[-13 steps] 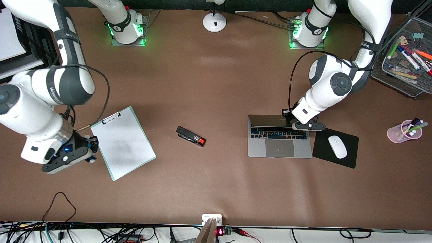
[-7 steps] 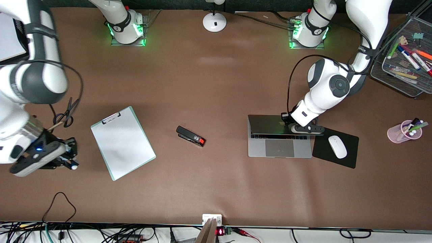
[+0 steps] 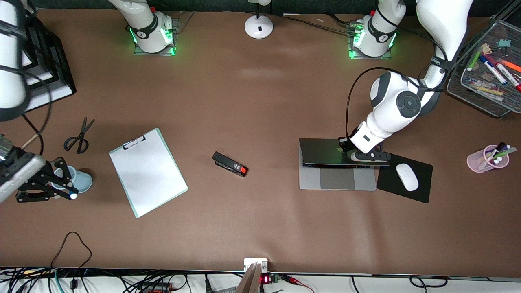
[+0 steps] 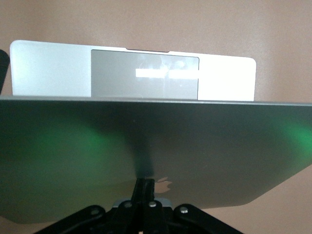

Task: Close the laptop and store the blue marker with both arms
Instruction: 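Lift the marker with the right gripper while the left gripper lowers the lid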

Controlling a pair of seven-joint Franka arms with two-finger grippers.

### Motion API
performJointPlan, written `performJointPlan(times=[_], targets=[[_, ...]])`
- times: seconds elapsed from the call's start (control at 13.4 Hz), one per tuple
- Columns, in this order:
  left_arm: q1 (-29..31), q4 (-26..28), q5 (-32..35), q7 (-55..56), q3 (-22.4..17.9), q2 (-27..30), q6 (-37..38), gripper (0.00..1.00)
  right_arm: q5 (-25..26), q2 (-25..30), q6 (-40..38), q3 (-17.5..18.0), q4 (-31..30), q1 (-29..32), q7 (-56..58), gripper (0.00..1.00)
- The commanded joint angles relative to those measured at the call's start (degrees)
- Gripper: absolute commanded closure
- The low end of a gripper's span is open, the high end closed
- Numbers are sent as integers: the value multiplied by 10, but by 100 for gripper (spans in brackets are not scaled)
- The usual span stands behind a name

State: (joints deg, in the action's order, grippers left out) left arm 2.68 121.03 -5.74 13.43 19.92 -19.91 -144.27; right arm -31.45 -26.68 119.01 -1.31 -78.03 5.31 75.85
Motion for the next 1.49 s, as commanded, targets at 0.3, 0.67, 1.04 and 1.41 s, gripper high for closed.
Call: performJointPlan(times=[0.3,0.67,1.04,1.41], targets=[[-1,-15,10,-7,1,-25,-12,98,-134,6,-82,10,0,80,272,99],[-1,-12,10,-7,1,-24,-13,98,-190,-10,-157,10,0,136,357,99],[-1,-14,10,-7,1,-28,-15,98,-196,-38,-193,11,1,178,396,99],[-3,-18,10,-7,0,-48,-58,99,-241,-74,-250,10,1,215,424,99]])
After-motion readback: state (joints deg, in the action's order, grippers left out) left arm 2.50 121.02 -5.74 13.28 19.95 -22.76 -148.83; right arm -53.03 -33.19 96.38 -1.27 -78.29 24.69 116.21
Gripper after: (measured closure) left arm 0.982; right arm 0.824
